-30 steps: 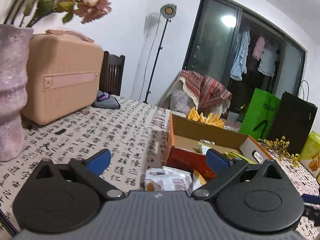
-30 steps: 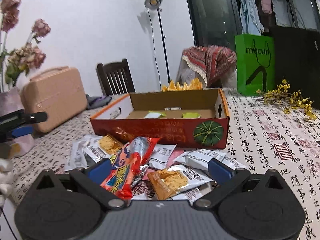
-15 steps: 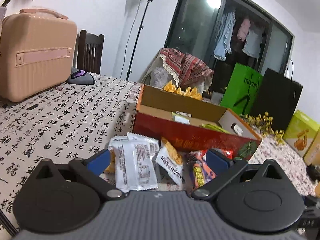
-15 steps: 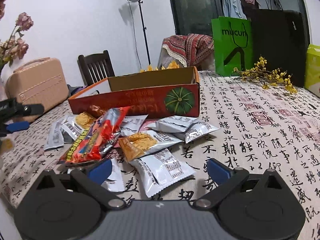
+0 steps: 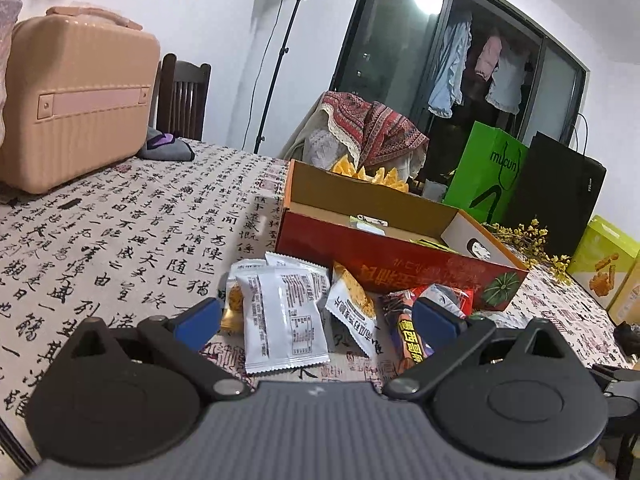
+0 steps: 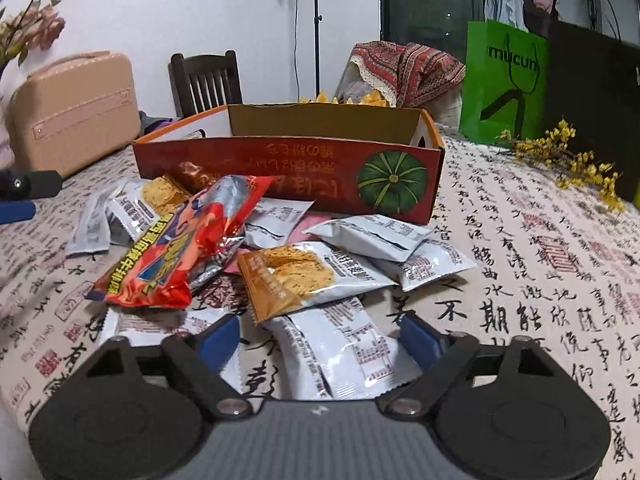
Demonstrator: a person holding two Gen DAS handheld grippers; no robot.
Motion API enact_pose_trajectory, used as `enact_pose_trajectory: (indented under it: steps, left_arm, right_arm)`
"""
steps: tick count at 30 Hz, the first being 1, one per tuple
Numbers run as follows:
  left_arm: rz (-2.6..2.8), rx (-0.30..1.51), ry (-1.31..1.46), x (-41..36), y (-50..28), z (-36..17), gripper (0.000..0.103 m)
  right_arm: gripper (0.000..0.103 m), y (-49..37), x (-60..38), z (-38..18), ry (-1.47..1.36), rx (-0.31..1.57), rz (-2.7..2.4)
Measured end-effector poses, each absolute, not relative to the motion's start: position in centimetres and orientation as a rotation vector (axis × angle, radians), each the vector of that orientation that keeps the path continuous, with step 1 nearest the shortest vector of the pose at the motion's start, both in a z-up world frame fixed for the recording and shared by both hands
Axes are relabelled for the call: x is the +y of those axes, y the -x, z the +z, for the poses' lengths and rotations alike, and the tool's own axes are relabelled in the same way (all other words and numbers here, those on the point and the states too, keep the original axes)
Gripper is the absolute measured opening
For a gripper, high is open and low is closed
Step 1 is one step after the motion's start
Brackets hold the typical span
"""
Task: Organize snacks
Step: 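Grasp a white sachet with the right gripper while the left grasps another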
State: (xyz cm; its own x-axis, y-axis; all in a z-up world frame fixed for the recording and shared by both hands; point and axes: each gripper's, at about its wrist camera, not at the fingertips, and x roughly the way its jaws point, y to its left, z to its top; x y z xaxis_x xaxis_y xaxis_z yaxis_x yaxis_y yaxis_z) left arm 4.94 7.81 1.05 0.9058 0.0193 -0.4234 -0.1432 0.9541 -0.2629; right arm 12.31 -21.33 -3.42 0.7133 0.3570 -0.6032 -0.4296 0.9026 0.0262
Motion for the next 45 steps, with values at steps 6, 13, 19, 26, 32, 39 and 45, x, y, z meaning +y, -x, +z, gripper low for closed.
enact_pose_trajectory:
  steps: [6,13,19,26,32,39,45]
  left_arm:
    - [0.081,0.438,0.289,7.6,-4.8,0.9,0.103]
    - [0.087,0.459,0.286,7.2,-4.6,0.7,0.103]
    - [0.074,0.470,0.276,6.3,-4.6,0.5,0.103]
    - [0.108,0.480,0.275,6.9,-4.8,0.5,0.103]
    - [0.169,0.516,0.259,8.1,-6.2,0.7,0.103]
    - [0.212,0.565,0.218,8.8,-8.8,0.2,0.103]
    - [0.238,0.628,0.182,8.7,-11.4,-1.0,0.103]
  right_arm:
    - [0.042,-11.9,-22.1,-2.9,0.096,0.618,0.411]
    - [0.041,-10.1,-23.4,-1.7,0.057,0.530,0.397]
    - [0.040,-8.8,-24.8,-0.2,0.011,0.450,0.366]
    - [0.040,-8.7,-26.1,0.2,-0.027,0.431,0.324]
    - [0.040,-9.2,-26.7,0.8,-0.040,0.406,0.299]
    - [0.040,-10.5,-26.7,0.5,-0.057,0.419,0.274]
    - [0.040,-11.0,-26.4,0.1,-0.059,0.431,0.263]
